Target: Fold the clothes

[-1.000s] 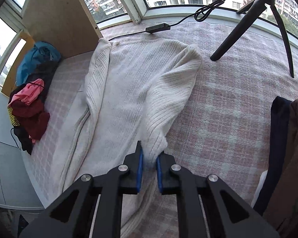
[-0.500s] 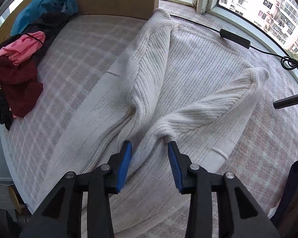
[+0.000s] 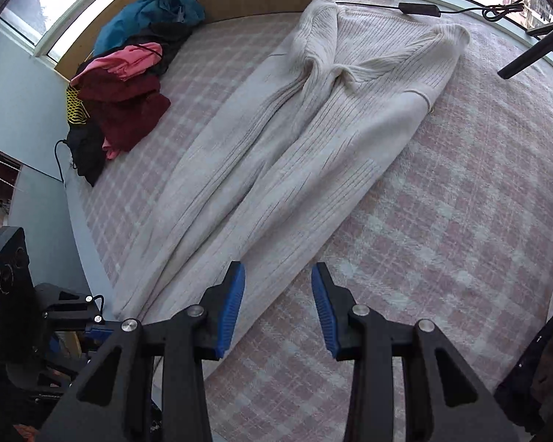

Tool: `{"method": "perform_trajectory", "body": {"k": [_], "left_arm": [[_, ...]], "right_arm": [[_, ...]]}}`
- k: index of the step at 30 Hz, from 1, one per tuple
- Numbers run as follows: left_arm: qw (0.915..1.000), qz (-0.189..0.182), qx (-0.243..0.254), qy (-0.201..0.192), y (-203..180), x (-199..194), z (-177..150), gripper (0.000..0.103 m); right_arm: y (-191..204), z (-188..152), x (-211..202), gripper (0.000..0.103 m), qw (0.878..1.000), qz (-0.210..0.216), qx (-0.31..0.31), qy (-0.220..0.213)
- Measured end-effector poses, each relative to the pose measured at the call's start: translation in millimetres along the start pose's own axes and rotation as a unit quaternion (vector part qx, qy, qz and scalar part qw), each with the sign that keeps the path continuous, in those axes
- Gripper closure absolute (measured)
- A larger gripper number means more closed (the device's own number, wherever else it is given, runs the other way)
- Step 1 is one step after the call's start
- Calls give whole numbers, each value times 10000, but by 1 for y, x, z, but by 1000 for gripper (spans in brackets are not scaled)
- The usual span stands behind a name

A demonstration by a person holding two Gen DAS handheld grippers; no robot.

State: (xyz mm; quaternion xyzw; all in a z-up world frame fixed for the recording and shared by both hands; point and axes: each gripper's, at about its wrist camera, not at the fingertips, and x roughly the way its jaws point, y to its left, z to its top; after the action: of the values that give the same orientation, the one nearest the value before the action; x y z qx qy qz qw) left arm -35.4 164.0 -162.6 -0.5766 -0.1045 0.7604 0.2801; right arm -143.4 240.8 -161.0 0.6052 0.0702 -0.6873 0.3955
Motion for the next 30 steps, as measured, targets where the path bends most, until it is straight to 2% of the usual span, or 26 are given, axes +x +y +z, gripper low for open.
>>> {"method": "perform_trajectory", "body": {"k": [1,3,4,5,6,10,13,14,16,18,22,26,28,30], "left_arm": [[9999,70,55,81,2,7,2,86],[9976,657,141,143,9,17,5,87],[9967,795,55,128,15,14,5,87],[9957,920,-41,111,21,11,5,87],[9944,1044,-137,94,27,8,6,88],[9951,950,-186,-208,25,-14,15,88],[9961,832,-2,-293,14,-10,26,84],[9961,836,83,-258,10,-4,29,84],[9959,894,95,-82,11,11,28,84],[9953,953,102,98,12,26,26,84],[9964,849,-52,40,14,22,29,84],[9970,740,-208,-25,16,18,33,85],[9968,741,-194,-222,14,8,38,85],[9965,814,-88,-175,13,13,44,83]], "right_arm": [[7,-9,8,66,9999,51,-63,67],[21,-24,22,66,9995,72,-280,119],[27,-28,28,66,9990,36,-417,143],[32,-33,32,70,9983,-12,-552,179],[34,-38,34,79,9976,-37,-663,208],[30,-51,27,95,9965,155,-712,407],[25,-56,27,95,9925,157,-920,789],[22,-53,21,95,9924,112,-957,768],[9,-38,3,95,9959,7,-780,449],[-11,-13,-16,95,9989,-141,-450,-70],[-54,55,-34,95,9930,-703,116,-939],[-84,118,-18,95,9889,-936,374,-1094],[-92,140,-4,95,9883,-1053,407,-1021],[-98,158,21,95,9894,-1074,433,-873]]}}
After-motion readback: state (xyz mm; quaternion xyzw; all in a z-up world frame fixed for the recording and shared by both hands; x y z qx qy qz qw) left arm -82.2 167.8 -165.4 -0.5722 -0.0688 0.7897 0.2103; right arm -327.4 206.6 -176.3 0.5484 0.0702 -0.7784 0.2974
